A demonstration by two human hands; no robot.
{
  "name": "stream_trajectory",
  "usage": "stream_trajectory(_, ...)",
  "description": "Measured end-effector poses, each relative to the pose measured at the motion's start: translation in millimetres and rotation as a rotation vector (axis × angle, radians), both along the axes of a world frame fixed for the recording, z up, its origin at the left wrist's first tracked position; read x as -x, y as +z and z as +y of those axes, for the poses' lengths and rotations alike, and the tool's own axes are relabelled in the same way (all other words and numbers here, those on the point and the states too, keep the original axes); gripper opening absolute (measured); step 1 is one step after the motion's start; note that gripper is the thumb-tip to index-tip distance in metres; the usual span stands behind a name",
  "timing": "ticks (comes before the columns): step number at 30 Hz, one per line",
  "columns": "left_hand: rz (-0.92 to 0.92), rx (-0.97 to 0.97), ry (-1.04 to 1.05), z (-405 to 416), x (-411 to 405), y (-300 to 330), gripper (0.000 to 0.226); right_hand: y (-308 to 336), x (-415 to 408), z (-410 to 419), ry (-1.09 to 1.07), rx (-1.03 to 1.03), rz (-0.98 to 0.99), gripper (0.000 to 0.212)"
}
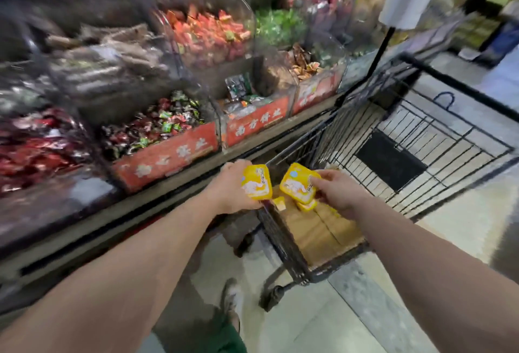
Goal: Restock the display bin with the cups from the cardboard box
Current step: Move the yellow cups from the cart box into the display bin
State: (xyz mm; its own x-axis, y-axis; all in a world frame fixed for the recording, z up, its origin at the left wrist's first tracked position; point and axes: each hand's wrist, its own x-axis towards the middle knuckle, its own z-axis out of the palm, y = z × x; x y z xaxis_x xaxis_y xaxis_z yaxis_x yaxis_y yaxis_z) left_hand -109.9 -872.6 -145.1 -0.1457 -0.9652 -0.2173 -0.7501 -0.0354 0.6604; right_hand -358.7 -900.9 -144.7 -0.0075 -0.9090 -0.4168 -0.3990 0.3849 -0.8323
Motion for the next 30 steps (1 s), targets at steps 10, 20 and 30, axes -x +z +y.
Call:
stream_trajectory(10,0.041,0.112,0.374,168,-190,66,0.082,72,-223,79,0.548,-0.008,-0.135,0.015)
stream_trajectory(20,-0.051,0.133,0.690,361,-458,51,0.100,72,-530,211,0.904,-0.073,-0.181,0.017)
stream_trajectory(30,-0.003,0.105,0.842,492,-676,56,0.090,54,-780,318,0.955,-0.026,-0.147,0.010)
